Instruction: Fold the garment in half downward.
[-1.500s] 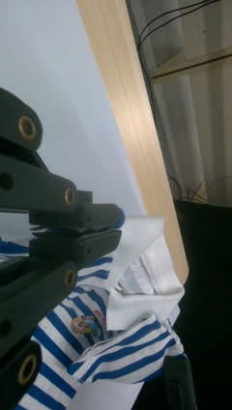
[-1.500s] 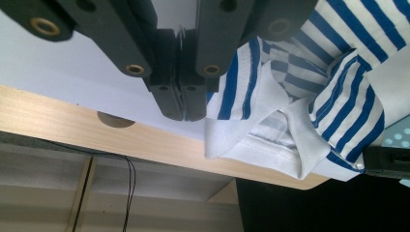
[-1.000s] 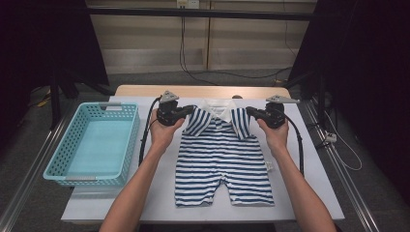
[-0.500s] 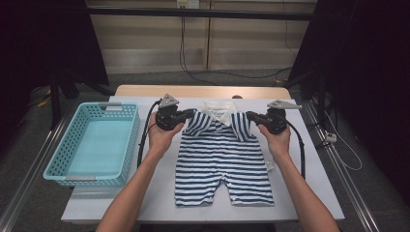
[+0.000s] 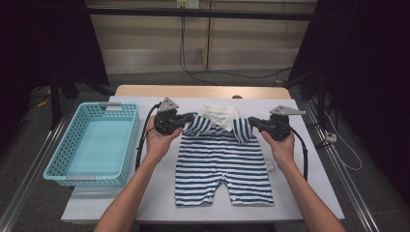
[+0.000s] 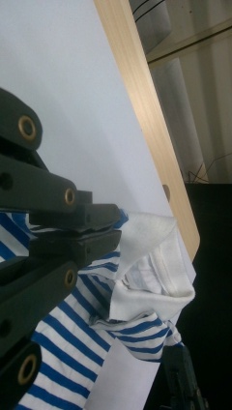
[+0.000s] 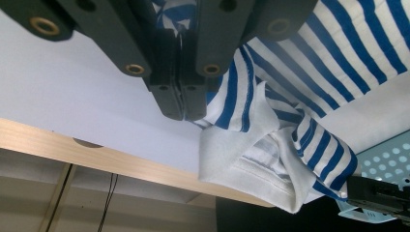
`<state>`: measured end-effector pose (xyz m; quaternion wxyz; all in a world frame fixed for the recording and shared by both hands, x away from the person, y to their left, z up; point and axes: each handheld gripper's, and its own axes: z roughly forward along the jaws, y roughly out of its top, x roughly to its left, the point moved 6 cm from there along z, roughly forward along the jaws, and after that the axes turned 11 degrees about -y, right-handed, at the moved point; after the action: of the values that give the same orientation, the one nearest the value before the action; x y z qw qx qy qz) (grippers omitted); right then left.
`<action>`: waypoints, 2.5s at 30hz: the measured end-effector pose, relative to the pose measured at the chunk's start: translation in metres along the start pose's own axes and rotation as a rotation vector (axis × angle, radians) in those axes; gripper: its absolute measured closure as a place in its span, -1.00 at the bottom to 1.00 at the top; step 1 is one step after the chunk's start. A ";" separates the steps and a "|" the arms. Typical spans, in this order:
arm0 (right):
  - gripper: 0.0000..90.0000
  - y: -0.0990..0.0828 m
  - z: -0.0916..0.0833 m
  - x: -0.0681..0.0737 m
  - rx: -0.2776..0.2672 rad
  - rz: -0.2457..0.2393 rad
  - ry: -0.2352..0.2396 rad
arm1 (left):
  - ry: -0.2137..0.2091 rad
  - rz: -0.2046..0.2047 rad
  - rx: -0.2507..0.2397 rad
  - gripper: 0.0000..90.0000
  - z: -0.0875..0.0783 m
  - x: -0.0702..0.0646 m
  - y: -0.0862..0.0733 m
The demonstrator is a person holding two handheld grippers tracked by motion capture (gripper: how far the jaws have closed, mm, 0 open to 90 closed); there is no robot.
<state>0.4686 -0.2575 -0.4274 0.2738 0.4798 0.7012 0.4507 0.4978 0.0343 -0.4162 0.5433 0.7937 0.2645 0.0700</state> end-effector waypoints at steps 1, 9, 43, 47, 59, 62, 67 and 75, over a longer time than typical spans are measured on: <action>0.97 0.000 -0.001 0.000 -0.001 -0.005 0.005 | -0.006 0.008 0.004 0.93 -0.001 -0.001 0.000; 0.97 -0.005 -0.009 0.006 -0.005 -0.004 0.026 | -0.021 0.018 0.010 0.93 -0.008 -0.010 -0.005; 0.97 -0.014 -0.036 0.017 -0.012 -0.023 0.071 | -0.076 0.021 0.019 0.93 -0.022 -0.037 -0.014; 0.98 -0.016 -0.042 0.016 -0.012 -0.024 0.069 | -0.080 0.016 0.019 0.93 -0.025 -0.039 -0.017; 0.97 -0.022 -0.051 0.019 -0.006 -0.034 0.082 | -0.101 0.022 0.017 0.93 -0.027 -0.052 -0.020; 0.97 -0.023 -0.053 0.019 -0.009 -0.034 0.084 | -0.099 0.018 0.027 0.93 -0.027 -0.053 -0.023; 0.97 -0.022 -0.056 0.022 -0.013 -0.029 0.092 | -0.098 0.023 0.036 0.93 -0.029 -0.057 -0.028; 0.98 -0.029 -0.066 0.027 -0.006 -0.045 0.109 | -0.115 0.039 0.055 0.93 -0.032 -0.064 -0.032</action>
<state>0.3921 -0.2606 -0.4227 0.2469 0.4378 0.7243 0.4720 0.4193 0.0379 -0.4207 0.5342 0.8160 0.2193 0.0275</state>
